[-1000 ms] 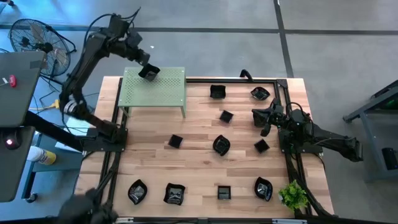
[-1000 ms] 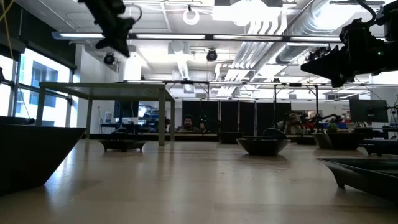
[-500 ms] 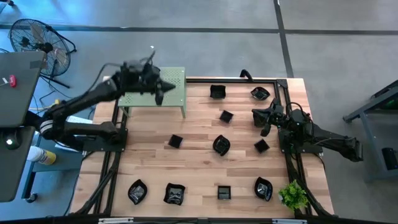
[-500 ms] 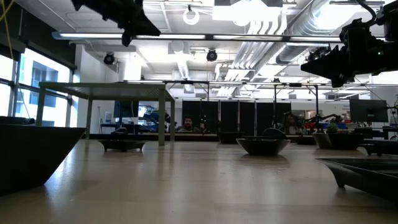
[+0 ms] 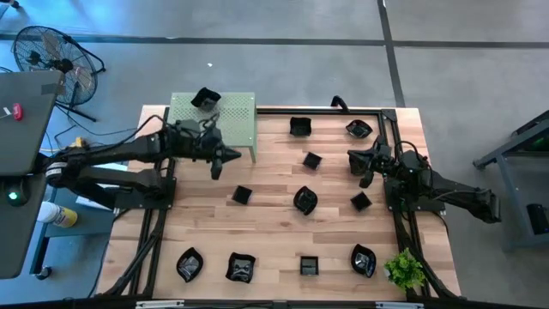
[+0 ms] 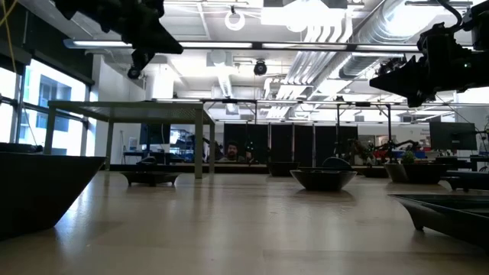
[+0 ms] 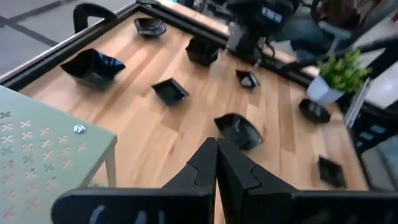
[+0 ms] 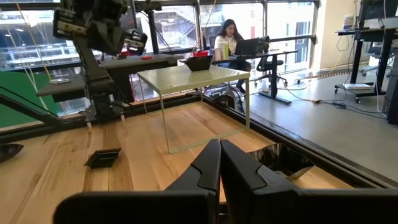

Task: Pick & Place Mini shaped plates
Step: Put the black square plate on the shelf

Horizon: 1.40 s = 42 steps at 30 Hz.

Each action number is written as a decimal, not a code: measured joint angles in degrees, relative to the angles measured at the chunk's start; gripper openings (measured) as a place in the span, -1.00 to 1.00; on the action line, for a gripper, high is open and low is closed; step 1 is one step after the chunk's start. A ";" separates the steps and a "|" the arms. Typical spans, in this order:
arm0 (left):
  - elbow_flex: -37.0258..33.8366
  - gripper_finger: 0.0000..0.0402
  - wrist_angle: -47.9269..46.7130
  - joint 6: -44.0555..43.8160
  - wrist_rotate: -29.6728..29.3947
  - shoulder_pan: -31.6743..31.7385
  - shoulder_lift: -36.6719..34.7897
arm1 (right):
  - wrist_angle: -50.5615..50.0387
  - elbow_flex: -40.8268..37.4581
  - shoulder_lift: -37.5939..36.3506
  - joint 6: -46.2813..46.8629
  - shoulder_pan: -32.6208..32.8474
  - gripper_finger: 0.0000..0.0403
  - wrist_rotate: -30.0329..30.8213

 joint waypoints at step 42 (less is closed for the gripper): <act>-17.46 -1.00 11.96 -10.25 -21.51 -12.62 -14.42 | -2.31 26.47 71.79 53.75 -4.73 -0.46 -2.34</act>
